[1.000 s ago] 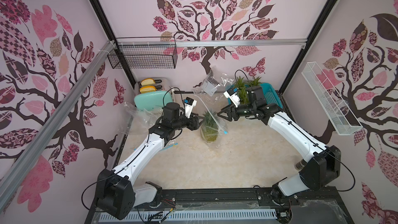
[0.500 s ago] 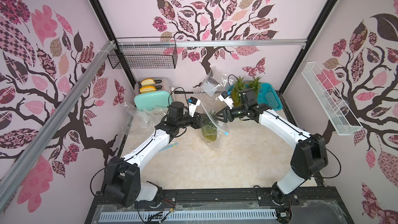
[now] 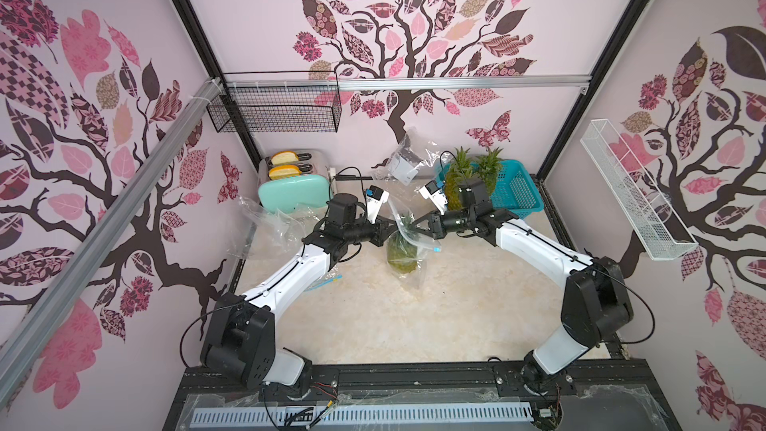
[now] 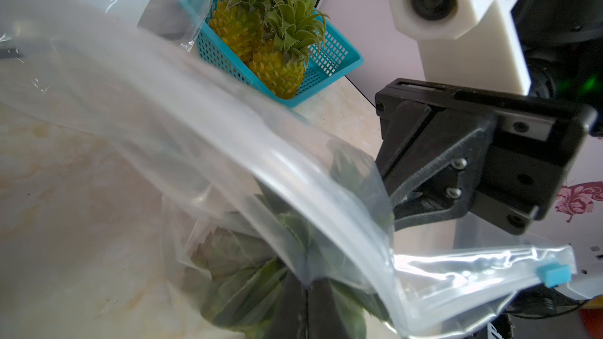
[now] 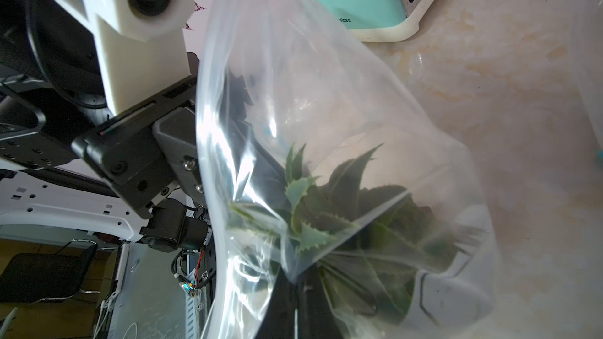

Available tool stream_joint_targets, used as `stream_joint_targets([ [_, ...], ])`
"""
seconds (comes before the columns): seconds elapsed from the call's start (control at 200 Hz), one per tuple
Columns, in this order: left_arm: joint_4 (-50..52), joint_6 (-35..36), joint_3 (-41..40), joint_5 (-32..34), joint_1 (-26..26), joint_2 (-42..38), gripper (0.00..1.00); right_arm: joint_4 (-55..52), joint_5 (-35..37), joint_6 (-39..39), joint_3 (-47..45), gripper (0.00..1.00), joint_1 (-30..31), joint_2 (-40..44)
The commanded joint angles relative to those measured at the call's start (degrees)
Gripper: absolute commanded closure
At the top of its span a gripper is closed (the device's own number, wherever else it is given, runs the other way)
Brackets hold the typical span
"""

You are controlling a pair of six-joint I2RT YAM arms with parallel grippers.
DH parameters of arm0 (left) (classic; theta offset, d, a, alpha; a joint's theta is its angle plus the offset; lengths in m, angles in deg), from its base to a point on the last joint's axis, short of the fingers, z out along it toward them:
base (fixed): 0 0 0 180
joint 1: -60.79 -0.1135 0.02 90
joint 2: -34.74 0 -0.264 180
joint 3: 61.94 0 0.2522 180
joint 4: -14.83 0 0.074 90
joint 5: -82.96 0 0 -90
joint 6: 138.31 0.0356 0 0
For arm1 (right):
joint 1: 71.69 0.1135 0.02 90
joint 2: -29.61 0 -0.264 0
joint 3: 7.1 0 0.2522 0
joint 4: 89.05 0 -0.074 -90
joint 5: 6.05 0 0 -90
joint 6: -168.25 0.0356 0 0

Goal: Open the zip-top bag and take out the pineapple
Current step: Open the zipper of the food storage bag at the center of the board.

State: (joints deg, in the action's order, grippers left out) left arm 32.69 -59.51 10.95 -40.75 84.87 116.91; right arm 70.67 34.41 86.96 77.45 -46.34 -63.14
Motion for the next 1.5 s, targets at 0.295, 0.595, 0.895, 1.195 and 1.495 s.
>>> stream_joint_targets([
  [0.295, 10.57, 8.47, 1.06, 8.13, -1.07, -7.91, 1.0, 10.12, 5.26, 11.61, -8.28, 1.0, -5.0, 10.76],
  [0.595, 12.56, 7.85, 0.56, 9.06, -4.07, -9.19, 1.0, 12.74, 5.12, 16.83, -13.49, 1.0, -10.83, 14.44],
  [0.895, 14.66, 7.77, -0.09, 10.18, -5.06, -11.45, 1.0, 14.17, 4.6, 18.09, -16.1, 1.0, -12.37, 15.18],
  [1.195, 17.84, 7.52, -0.07, 12.14, -7.11, -13.79, 1.0, 14.0, 4.06, 18.18, -17.86, 1.0, -14.75, 17.25],
  [1.495, 13.06, 4.11, -1.92, 3.86, -7.11, -13.42, 1.0, 16.51, -2.22, 20.02, -18.61, 1.0, -15.13, 16.77],
])
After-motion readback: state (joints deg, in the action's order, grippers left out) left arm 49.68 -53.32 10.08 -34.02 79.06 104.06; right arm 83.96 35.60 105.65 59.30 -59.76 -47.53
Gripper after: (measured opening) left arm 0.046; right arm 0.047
